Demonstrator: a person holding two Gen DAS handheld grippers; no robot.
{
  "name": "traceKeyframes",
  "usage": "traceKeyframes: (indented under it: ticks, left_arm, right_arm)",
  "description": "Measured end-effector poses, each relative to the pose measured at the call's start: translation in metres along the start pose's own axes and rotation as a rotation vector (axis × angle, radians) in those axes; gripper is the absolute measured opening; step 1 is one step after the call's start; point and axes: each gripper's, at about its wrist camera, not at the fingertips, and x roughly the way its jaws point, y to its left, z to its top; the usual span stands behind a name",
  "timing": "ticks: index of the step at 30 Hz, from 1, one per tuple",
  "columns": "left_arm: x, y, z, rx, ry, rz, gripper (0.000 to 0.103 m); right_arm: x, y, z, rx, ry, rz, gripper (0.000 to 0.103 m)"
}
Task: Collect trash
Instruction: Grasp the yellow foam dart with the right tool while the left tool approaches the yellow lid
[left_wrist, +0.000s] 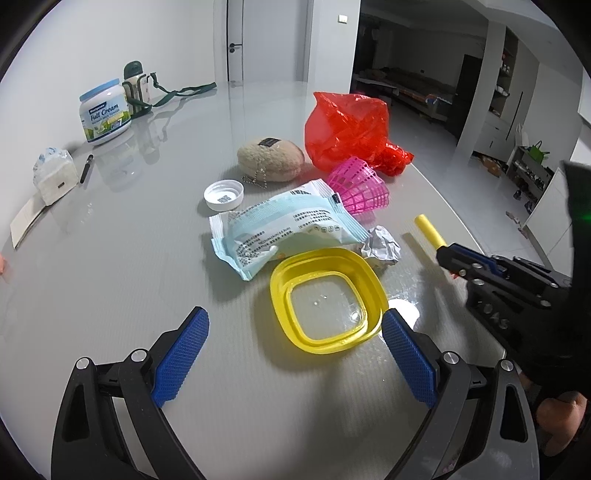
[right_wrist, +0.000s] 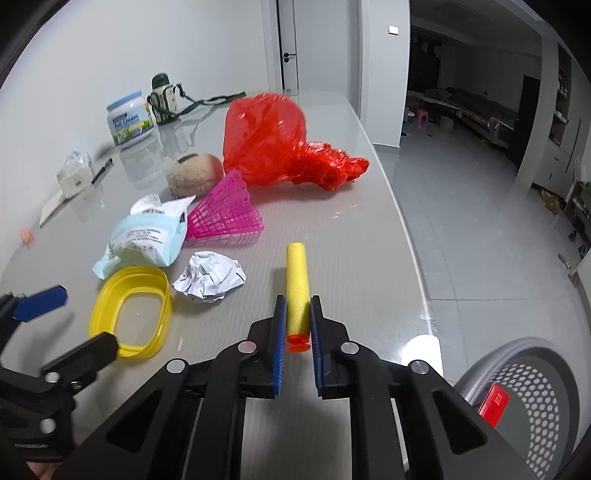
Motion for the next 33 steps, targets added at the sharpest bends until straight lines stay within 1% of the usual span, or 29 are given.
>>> traceKeyframes:
  ticks: [9, 18, 20, 22, 28, 33]
  left_arm:
    - [0.005, -0.014, 0.000, 0.001, 0.012, -0.009, 0.093]
    - [0.023, -0.026, 0.007, 0.005, 0.051, 0.038, 0.092]
    - [0.026, -0.029, 0.008, 0.013, 0.059, 0.046, 0.087]
    - [0.029, -0.030, 0.008, 0.022, 0.076, 0.046, 0.073]
    - [0.024, -0.030, 0.005, 0.027, 0.071, 0.022, 0.070]
    - [0.008, -0.033, 0.000, 0.051, 0.040, 0.017, 0.070]
  right_arm:
    - [-0.031, -0.018, -0.022, 0.087, -0.028, 0.034, 0.012]
    - [-0.059, -0.034, -0.047, 0.164, -0.046, 0.034, 0.012]
    - [-0.063, -0.037, -0.050, 0.177, -0.048, 0.034, 0.012]
    - [-0.065, -0.039, -0.053, 0.186, -0.048, 0.031, 0.012]
    - [-0.068, -0.042, -0.058, 0.205, -0.044, 0.028, 0.012]
    - [-0.073, -0.040, -0.059, 0.210, -0.048, 0.024, 0.012]
